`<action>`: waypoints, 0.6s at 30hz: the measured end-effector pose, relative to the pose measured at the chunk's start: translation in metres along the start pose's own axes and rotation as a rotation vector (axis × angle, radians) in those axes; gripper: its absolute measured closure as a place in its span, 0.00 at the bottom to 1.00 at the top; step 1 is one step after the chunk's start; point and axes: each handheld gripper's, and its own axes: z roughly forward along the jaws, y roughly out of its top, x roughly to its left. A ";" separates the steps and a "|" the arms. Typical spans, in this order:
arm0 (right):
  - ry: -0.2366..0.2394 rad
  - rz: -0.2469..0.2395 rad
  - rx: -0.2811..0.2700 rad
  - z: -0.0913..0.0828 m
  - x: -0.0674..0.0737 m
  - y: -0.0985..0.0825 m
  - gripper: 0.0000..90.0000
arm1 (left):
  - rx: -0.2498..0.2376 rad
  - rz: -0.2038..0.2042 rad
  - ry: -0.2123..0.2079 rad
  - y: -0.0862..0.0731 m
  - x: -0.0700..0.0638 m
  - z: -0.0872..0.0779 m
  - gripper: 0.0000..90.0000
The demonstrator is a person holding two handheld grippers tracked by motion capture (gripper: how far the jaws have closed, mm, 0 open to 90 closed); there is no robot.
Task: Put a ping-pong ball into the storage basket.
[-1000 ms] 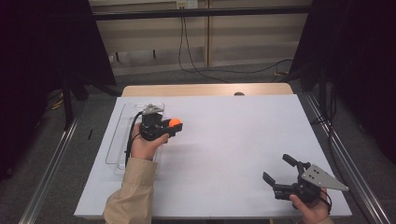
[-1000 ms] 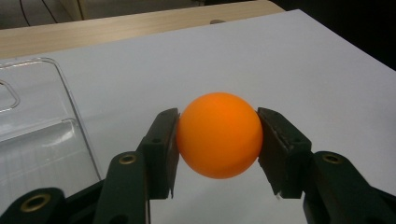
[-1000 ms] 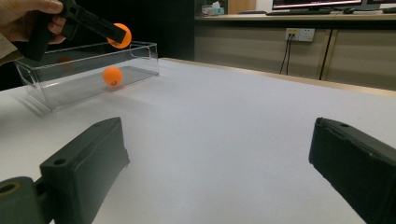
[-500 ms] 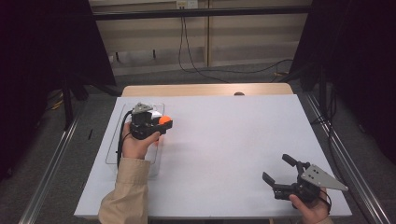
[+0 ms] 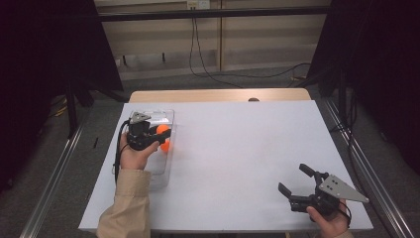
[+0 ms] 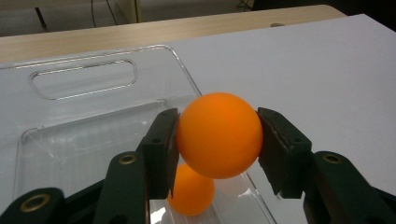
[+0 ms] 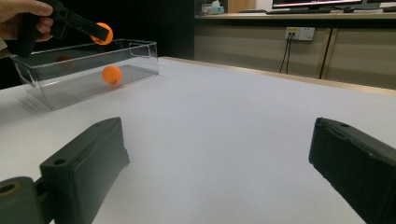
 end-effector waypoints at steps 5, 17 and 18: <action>-0.001 -0.003 0.000 0.000 0.001 0.000 0.03 | -0.007 -0.025 0.033 -0.009 0.007 -0.005 0.44; -0.008 -0.002 0.003 -0.001 0.000 0.000 0.03 | -0.066 0.007 0.019 -0.021 -0.002 -0.034 0.24; -0.007 -0.003 0.004 -0.001 0.001 0.000 0.03 | -0.073 0.005 0.018 -0.023 -0.002 -0.037 0.23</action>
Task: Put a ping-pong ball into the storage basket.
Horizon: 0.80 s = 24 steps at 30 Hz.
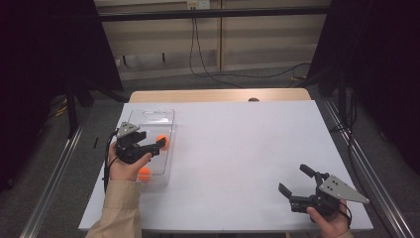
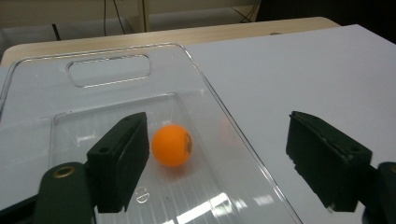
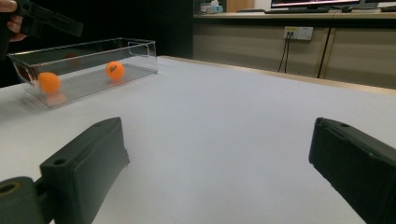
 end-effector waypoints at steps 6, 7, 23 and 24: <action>-0.001 0.003 0.001 0.000 0.000 0.000 0.03 | -0.040 -0.007 0.009 -0.015 -0.001 -0.015 0.15; -0.002 0.003 0.001 0.000 0.000 0.000 0.03 | -0.043 -0.007 0.011 -0.017 0.000 -0.017 0.14; -0.001 0.002 0.002 0.001 0.000 0.000 0.03 | -0.122 -0.020 -0.005 -0.043 -0.005 -0.042 0.07; -0.001 0.001 0.003 0.001 0.000 0.000 0.03 | -0.125 -0.015 -0.008 -0.044 -0.006 -0.043 0.07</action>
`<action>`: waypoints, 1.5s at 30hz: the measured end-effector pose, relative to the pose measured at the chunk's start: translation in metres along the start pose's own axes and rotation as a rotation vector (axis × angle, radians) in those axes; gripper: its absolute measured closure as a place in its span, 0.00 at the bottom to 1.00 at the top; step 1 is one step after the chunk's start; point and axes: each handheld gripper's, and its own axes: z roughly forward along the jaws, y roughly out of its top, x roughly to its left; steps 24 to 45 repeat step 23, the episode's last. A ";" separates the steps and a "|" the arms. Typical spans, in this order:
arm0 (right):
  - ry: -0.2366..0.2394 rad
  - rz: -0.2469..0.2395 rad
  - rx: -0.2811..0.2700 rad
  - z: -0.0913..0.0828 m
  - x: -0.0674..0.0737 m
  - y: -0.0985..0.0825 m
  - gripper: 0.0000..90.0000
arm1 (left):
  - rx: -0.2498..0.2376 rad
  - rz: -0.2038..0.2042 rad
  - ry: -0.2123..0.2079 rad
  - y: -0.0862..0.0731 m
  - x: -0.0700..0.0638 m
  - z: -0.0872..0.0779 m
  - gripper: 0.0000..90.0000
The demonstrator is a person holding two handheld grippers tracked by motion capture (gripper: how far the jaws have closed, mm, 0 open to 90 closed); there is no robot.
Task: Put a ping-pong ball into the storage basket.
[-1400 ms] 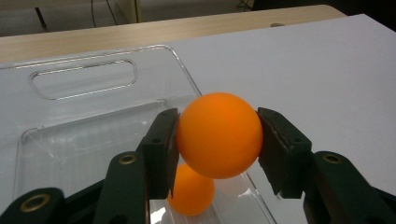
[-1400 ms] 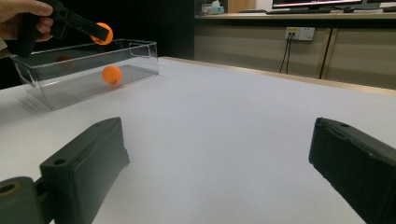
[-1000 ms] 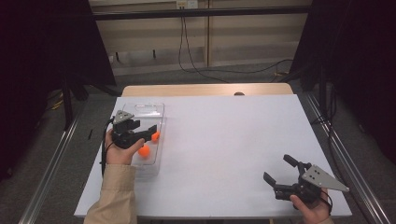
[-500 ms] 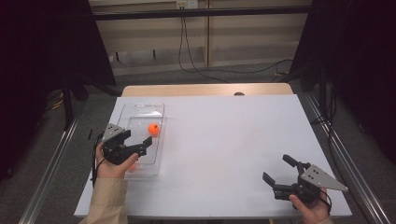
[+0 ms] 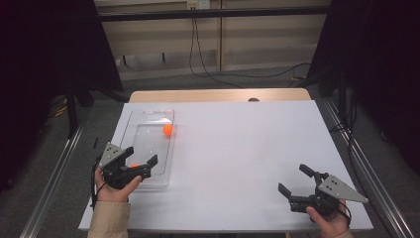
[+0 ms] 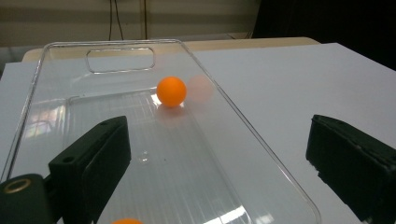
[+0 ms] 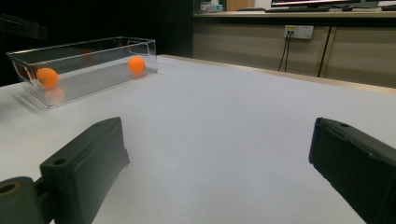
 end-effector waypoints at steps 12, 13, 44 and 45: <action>0.002 -0.006 0.002 0.000 0.000 0.000 0.03 | -0.034 0.051 -0.033 -0.011 -0.007 -0.008 0.06; 0.003 -0.004 0.003 0.000 0.000 0.000 0.03 | -0.042 0.046 -0.036 -0.012 -0.008 -0.009 0.06; 0.004 -0.006 0.002 0.000 0.001 0.000 0.03 | -0.071 0.030 -0.051 -0.023 -0.004 -0.013 0.04; 0.004 -0.006 0.002 0.000 0.001 0.000 0.03 | -0.071 0.030 -0.051 -0.023 -0.004 -0.013 0.04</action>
